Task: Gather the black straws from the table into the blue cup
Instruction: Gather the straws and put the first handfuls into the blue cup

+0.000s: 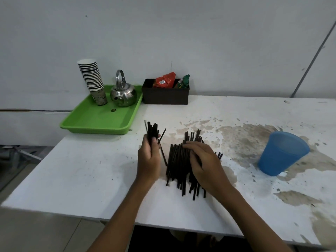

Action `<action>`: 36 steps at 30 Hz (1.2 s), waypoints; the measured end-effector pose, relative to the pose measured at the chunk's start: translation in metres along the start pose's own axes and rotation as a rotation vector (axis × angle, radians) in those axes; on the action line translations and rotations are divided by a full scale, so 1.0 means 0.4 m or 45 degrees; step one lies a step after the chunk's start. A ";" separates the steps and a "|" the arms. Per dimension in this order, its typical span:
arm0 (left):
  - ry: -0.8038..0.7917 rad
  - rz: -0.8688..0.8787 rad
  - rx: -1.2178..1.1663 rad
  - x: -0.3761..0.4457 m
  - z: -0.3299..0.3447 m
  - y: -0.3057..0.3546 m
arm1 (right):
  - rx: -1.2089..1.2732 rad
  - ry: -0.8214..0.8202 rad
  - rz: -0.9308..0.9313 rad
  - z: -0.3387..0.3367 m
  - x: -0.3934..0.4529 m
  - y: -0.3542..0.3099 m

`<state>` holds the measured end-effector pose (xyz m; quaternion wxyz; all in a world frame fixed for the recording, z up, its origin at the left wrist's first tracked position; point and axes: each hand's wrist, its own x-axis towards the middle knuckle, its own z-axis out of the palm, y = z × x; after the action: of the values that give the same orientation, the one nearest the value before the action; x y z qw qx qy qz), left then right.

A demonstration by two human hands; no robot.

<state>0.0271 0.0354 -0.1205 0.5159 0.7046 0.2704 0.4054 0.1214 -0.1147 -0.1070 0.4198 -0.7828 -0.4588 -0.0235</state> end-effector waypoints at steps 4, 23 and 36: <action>0.044 0.008 0.073 0.004 -0.005 0.002 | 0.413 -0.214 0.168 0.016 0.066 -0.091; -0.028 0.022 0.069 0.007 -0.022 -0.010 | -0.071 -0.472 -0.345 0.040 0.179 -0.187; -0.039 0.036 0.111 0.007 -0.024 -0.002 | -0.154 -0.346 -0.452 0.061 0.215 -0.198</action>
<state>0.0207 0.0429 -0.1192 0.4830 0.7363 0.2697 0.3896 0.1042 -0.0200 -0.0363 0.2957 -0.7094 -0.6395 -0.0189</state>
